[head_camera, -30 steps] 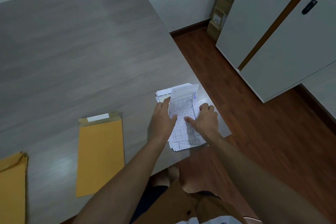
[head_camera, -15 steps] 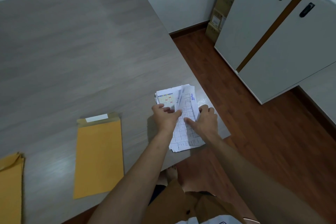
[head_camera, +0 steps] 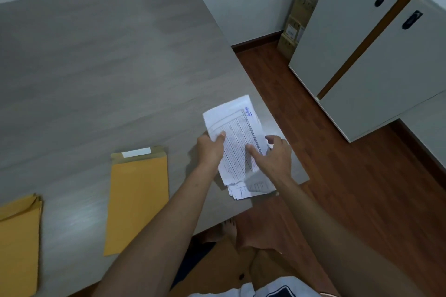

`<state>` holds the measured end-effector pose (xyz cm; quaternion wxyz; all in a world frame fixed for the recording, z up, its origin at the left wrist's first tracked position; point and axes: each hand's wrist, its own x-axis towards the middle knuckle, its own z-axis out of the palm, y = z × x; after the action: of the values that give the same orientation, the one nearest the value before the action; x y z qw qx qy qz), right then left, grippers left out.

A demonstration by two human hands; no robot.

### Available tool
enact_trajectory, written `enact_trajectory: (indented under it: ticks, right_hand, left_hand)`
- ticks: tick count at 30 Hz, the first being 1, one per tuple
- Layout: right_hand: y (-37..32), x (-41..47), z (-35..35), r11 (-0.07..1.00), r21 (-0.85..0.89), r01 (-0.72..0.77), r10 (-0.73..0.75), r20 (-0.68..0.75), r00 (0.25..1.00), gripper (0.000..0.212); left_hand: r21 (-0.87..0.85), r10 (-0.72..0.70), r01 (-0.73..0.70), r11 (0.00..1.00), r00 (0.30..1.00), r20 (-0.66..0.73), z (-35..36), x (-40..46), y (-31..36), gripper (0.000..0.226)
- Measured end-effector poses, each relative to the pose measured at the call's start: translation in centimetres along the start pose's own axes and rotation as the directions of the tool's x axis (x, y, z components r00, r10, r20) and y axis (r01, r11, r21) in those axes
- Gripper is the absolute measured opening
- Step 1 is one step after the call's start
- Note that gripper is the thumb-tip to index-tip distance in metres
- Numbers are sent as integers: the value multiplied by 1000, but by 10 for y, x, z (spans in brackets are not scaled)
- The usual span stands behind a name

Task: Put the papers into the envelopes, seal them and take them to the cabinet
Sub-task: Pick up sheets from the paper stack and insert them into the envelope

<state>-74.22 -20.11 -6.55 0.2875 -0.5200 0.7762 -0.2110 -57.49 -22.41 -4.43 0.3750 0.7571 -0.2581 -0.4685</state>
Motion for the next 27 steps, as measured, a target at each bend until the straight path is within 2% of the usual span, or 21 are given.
enact_trajectory:
  ticks: [3, 4, 6, 7, 9, 11, 13, 16, 17, 19, 21, 23, 27]
  right_hand:
    - [-37, -7, 0, 957, 290, -26, 30, -10, 1000, 81]
    - [-51, -9, 1, 913, 400, -80, 74, 31, 997, 83]
    - [-81, -17, 8, 761, 595, -258, 158, 215, 964, 84]
    - [-92, -21, 14, 674, 653, -345, 148, 338, 930, 79]
    - [-112, -33, 30, 541, 710, -450, 19, 525, 851, 61]
    - [-127, -45, 48, 496, 728, -473, -63, 574, 817, 55]
    - [-142, -55, 64, 503, 726, -469, -67, 574, 816, 54]
    - [-158, -68, 79, 597, 706, -381, -125, 551, 825, 43]
    - [-161, -71, 83, 647, 692, -320, -156, 531, 833, 41]
    - [-168, -76, 91, 726, 655, -211, -209, 502, 839, 41]
    - [-176, -84, 96, 769, 626, -130, -261, 494, 829, 43]
    - [-182, -91, 102, 788, 611, -70, -305, 487, 818, 39]
    - [-177, -104, 116, 813, 582, -24, -310, 467, 828, 35]
  left_hand:
    - [-248, -57, 51, 967, 998, -15, -41, 8, 8, 3]
    - [-333, -79, 76, 940, 997, 5, -54, 9, 11, 1]
    - [-483, -111, 115, 868, 993, 36, -83, 13, 14, 9]
    - [-536, -116, 122, 835, 992, 47, -96, 15, 13, 12]
    - [-597, -84, 114, 794, 993, 78, -121, 14, 10, 17]
    - [-633, -35, 107, 767, 992, 125, -144, 11, 5, 24]
    - [-643, 1, 76, 762, 993, 118, -173, 10, -2, 30]
    - [-643, 21, -19, 766, 1000, -4, -231, 11, -16, 32]
    - [-601, 16, -49, 798, 998, -60, -251, 12, -21, 34]
    - [-401, 60, -110, 909, 989, -134, -286, 11, -31, 37]
    - [-155, 131, -147, 977, 985, -112, -306, 10, -40, 33]
    - [-29, 165, -168, 985, 982, -88, -316, 7, -47, 30]
    - [40, 195, -192, 981, 977, -84, -318, 2, -75, 25]
